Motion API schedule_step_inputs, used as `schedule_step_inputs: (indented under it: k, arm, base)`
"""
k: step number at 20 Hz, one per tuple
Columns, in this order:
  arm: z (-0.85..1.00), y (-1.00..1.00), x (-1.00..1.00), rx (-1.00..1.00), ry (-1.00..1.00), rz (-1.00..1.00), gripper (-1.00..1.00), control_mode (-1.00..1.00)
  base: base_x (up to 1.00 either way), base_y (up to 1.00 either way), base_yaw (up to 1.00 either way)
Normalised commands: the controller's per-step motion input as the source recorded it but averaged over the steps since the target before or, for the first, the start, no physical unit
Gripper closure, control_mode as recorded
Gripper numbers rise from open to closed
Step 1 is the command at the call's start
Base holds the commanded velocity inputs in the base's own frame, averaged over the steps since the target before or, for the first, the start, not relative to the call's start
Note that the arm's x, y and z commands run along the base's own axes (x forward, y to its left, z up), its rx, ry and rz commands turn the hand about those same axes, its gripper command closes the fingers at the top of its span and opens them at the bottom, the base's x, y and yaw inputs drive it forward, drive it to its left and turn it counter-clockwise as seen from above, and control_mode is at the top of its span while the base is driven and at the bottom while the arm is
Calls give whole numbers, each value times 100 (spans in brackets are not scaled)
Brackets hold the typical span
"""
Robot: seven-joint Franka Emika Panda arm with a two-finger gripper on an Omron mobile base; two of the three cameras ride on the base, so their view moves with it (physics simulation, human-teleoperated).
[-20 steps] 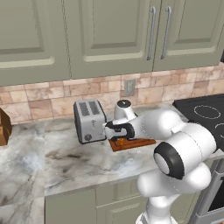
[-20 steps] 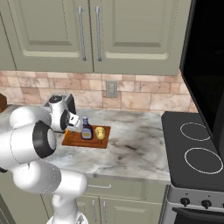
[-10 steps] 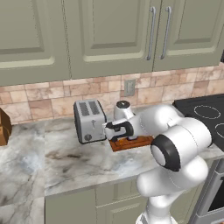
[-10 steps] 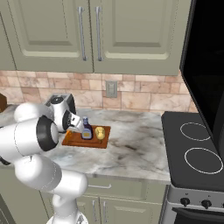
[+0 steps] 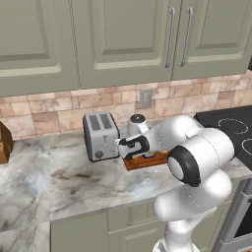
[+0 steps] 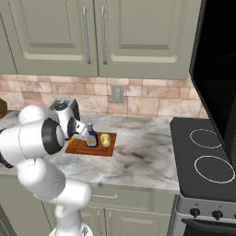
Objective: Retrieve the reheated potato from the microwave, then place the potato, cheese, and condiment on the cutting board.
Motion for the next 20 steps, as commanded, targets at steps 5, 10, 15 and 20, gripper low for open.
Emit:
schedule_step_inputs:
  k: [5, 10, 15, 20]
  arm:
    - [-5, -4, 12, 0, 0, -1, 100, -100]
    - [-2, -5, 12, 0, 0, -1, 100, -100]
    - [-3, 0, 3, 0, 0, -1, 100, -100]
    - [-10, 0, -9, 0, 0, -1, 100, -100]
  base:
    - [0, 0, 0]
    - [0, 0, 0]
    - [0, 0, 0]
    - [0, 0, 0]
